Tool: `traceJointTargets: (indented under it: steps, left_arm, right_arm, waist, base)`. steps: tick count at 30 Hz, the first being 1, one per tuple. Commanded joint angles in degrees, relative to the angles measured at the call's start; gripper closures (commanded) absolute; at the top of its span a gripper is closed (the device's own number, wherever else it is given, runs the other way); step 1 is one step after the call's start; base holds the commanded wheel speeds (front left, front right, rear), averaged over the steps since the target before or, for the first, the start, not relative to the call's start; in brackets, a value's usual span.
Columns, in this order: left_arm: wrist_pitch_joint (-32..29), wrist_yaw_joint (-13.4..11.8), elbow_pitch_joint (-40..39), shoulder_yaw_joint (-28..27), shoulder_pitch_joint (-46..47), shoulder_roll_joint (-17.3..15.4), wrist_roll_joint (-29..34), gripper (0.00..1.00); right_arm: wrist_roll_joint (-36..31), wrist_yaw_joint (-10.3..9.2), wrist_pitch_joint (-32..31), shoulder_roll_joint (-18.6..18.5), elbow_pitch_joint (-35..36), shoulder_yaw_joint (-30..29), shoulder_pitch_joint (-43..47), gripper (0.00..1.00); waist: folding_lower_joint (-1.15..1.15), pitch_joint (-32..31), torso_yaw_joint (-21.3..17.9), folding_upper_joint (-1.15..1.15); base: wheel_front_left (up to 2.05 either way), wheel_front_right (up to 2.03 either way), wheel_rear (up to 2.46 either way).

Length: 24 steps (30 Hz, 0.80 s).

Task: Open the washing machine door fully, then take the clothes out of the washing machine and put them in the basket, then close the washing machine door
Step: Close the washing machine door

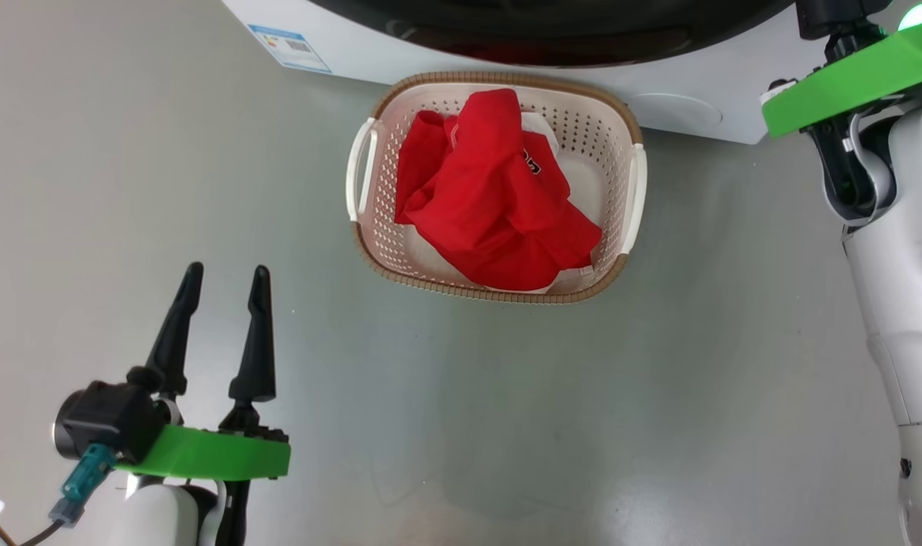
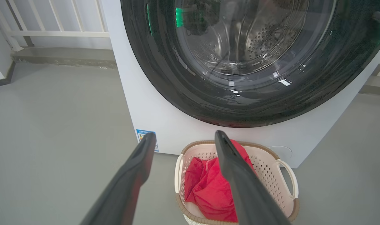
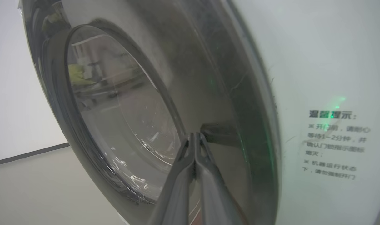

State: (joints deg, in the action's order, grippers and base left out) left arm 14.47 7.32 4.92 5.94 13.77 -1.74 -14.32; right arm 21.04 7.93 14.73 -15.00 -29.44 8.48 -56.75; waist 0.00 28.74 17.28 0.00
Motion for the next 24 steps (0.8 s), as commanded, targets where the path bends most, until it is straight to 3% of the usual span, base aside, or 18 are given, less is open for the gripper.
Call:
traceJointTargets:
  steps: [1, 10, 11, 13, 14, 24]
  left_arm:
    - [0.52, 0.17, -1.65, -1.82, 1.09, -1.14, -0.42, 0.00]
    - [0.52, 0.17, -0.84, -2.11, 0.56, -1.14, -0.07, 0.00]
    - [0.52, 0.17, -0.45, -2.07, 0.35, -1.14, 0.08, 0.00]
    - [0.52, 0.17, 0.03, -2.08, 0.20, -1.14, 0.38, 0.00]
    - [0.52, 0.17, 0.28, -2.14, 0.16, -1.14, 0.57, 0.00]
    - [0.52, 0.17, 2.73, -3.52, -0.99, -1.64, 2.55, 0.00]
  right_arm:
    - [-0.31, -0.44, 0.27, 0.15, 1.14, -0.86, -2.10, 1.00]
    - [-1.04, -0.44, 0.27, 0.84, 1.32, 1.42, 0.76, 0.98]
    - [-0.93, -0.44, 0.27, 0.92, 1.07, 2.35, 2.34, 0.62]
    - [-0.91, -0.44, 0.27, 0.95, 0.87, 3.27, 4.01, 0.45]
    - [-0.92, -0.44, 0.27, 1.00, 0.93, 3.60, 4.86, 0.00]
    - [-0.01, -0.44, 0.27, 2.35, 0.86, 5.18, 14.49, 0.00]
  waist:
    - [0.00, 0.20, 0.16, 0.00]
    - [0.00, -1.57, -0.81, 0.00]
    - [0.00, -2.36, -1.17, 0.00]
    - [0.00, -3.19, -1.61, 0.00]
    - [0.00, -3.60, -1.86, 0.00]
    - [0.00, -8.34, -5.85, 0.00]
  base:
    - [0.00, 0.00, 0.00]
    - [0.00, 0.00, 0.00]
    - [0.00, 0.00, 0.00]
    - [0.00, 0.00, 0.00]
    - [0.00, 0.00, 0.00]
    - [0.00, 0.00, 0.00]
